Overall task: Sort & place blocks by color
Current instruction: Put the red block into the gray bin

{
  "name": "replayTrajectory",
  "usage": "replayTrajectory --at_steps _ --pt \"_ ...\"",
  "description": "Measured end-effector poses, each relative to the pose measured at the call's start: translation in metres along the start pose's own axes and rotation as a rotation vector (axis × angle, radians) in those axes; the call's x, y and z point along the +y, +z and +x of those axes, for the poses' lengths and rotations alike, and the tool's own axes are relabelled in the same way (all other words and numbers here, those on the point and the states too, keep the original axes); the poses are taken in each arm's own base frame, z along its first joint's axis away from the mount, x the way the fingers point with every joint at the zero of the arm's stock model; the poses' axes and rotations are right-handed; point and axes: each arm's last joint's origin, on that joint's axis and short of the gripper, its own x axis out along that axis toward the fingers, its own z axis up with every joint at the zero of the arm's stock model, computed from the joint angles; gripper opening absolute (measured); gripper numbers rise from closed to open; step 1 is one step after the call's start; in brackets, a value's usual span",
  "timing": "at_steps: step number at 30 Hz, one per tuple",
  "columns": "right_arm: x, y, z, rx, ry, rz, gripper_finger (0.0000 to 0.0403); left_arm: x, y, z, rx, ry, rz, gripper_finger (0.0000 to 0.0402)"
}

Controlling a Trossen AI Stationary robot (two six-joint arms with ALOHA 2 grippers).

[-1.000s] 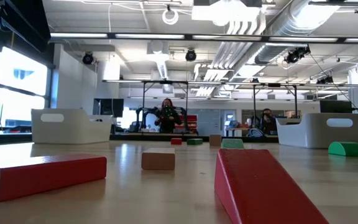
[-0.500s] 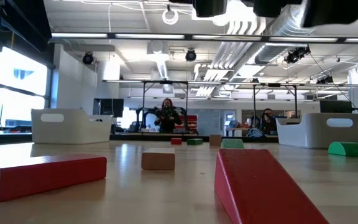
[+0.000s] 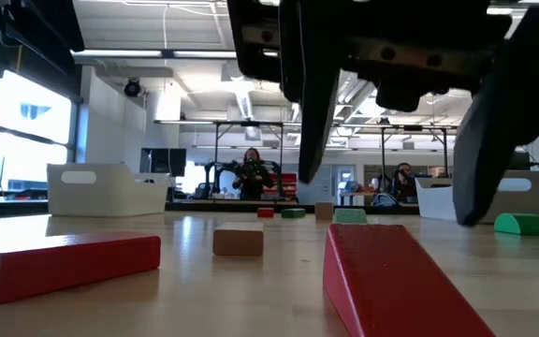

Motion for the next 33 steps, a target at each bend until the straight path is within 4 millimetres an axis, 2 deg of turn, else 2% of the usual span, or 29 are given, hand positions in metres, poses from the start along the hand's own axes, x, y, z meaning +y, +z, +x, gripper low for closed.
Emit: replayTrajectory --at_steps 7,17,24,33 --pt "0.002 -0.009 0.012 0.024 0.025 0.002 0.0226 0.0 0.0 0.0 0.0 0.001 0.0 0.0219" --pt "0.0 -0.014 0.015 0.052 0.0 0.018 0.0219 0.0 0.0 0.0 0.001 0.001 0.001 0.0219" --pt "0.001 -0.017 0.018 0.057 0.01 0.026 0.0187 0.0 0.0 0.0 0.001 0.001 0.002 0.0219" --pt "0.002 -0.016 0.019 0.065 0.021 0.067 0.012 0.0 0.0 0.0 0.0 0.002 0.009 0.0219"
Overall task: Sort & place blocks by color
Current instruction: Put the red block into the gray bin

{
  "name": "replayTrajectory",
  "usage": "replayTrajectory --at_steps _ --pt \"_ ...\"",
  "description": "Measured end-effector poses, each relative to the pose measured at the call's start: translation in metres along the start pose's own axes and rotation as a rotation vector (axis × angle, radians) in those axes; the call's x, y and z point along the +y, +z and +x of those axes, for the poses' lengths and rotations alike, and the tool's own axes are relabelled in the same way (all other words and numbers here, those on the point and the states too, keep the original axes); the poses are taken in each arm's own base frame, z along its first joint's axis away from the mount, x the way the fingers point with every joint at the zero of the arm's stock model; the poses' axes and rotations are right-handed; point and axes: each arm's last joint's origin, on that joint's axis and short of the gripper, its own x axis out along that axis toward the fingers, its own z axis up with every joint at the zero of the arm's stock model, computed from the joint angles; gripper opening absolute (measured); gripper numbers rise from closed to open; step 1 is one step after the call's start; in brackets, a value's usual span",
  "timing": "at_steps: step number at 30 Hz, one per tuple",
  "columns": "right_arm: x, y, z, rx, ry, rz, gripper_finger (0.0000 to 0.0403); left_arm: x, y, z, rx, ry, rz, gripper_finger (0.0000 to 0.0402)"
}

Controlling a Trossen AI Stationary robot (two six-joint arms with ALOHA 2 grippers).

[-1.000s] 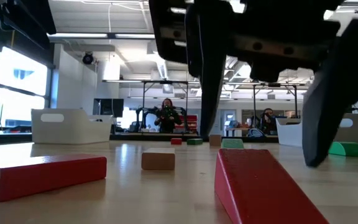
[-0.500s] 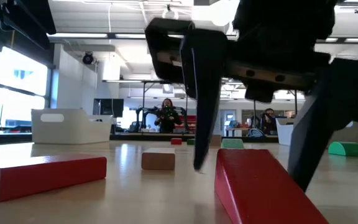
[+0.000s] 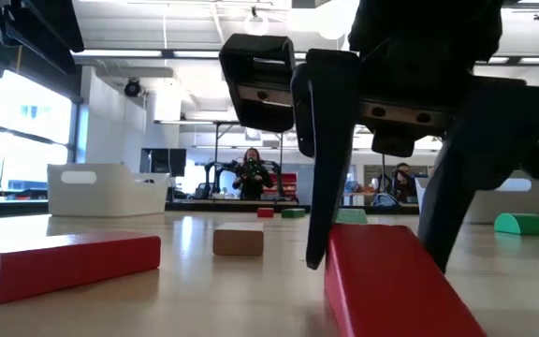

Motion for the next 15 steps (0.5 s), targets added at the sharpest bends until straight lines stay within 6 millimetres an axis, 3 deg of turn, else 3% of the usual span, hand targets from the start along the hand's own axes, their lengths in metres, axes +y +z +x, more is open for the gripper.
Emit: replayTrajectory --at_steps 15 --pt "-0.0032 -0.0003 -0.0059 0.082 -0.118 0.311 0.0116 0.0003 0.0009 0.0 -0.031 0.012 0.001 0.0219"
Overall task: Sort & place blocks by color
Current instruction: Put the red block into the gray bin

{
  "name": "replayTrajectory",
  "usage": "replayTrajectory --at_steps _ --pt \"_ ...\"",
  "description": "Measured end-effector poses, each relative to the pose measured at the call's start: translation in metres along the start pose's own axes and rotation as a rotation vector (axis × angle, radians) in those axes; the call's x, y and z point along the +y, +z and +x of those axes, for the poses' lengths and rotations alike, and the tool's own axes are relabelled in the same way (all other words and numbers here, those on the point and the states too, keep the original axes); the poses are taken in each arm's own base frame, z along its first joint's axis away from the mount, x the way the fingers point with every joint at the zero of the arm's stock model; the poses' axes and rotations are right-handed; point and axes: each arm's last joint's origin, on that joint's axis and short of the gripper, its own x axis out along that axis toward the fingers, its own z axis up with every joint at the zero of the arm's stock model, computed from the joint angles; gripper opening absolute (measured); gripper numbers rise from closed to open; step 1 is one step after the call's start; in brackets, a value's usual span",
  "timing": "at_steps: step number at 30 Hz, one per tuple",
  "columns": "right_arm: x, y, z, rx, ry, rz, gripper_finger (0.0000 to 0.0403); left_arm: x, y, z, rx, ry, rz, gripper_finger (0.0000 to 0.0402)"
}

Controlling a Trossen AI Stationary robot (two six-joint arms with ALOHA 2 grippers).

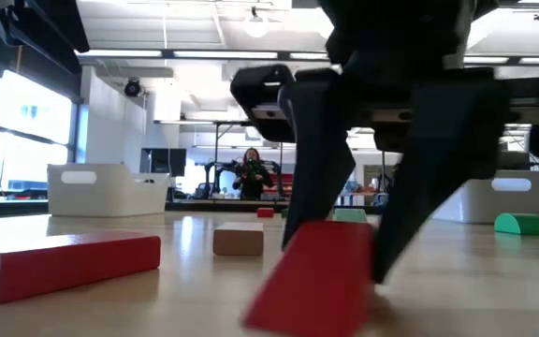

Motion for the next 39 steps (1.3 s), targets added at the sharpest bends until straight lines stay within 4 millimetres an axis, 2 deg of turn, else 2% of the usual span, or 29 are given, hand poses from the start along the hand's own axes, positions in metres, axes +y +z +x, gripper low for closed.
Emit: replayTrajectory --at_steps 14,21,31,39 --pt "-0.006 0.002 -0.027 0.084 -0.228 0.417 0.0116 0.001 0.002 0.0 -0.074 0.034 0.113 0.0219" --pt "-0.005 -0.003 -0.043 0.167 -0.36 0.565 0.0116 0.001 0.004 0.0 -0.136 0.069 0.198 0.0219" --pt "-0.008 -0.011 -0.082 0.266 -0.599 0.728 0.0116 0.002 0.006 -0.001 -0.208 0.118 0.284 0.0219" --pt "-0.013 -0.028 -0.112 0.379 -0.824 0.848 0.0115 0.003 0.009 -0.002 -0.283 0.167 0.312 0.0219"
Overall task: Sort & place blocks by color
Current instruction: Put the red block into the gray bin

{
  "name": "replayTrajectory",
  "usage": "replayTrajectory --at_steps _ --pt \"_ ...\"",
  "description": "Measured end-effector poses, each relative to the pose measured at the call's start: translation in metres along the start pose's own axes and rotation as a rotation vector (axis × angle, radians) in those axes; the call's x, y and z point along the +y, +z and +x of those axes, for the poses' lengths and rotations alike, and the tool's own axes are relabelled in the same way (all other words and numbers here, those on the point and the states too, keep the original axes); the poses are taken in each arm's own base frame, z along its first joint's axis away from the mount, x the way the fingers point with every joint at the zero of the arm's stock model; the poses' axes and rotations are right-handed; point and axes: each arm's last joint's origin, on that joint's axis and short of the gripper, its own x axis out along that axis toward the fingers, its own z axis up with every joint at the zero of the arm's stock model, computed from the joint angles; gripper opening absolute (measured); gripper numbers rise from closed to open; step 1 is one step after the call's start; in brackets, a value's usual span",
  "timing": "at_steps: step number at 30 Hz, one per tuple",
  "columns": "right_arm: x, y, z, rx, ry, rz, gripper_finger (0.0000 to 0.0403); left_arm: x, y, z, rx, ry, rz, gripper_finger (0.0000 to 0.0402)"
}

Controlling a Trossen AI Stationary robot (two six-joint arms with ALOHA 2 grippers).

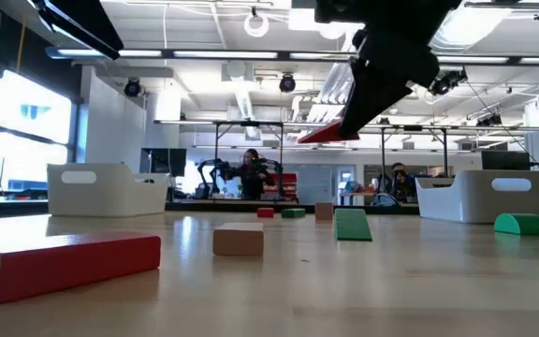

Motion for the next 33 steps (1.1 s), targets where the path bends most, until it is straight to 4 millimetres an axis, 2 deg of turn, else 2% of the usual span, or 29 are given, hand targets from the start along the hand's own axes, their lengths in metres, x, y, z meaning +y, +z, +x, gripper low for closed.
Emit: replayTrajectory --at_steps 9,21,33 --pt "-0.037 -0.014 0.003 0.164 -0.195 0.123 0.0113 0.002 0.003 0.002 -0.058 0.057 0.031 0.0219" --pt "-0.083 -0.032 0.007 0.382 -0.483 0.278 0.0112 0.018 0.016 0.021 -0.001 0.139 0.044 0.0219" --pt "-0.125 -0.028 0.013 0.417 -0.513 0.409 0.0111 0.025 0.02 0.028 0.03 0.166 0.039 0.0219"
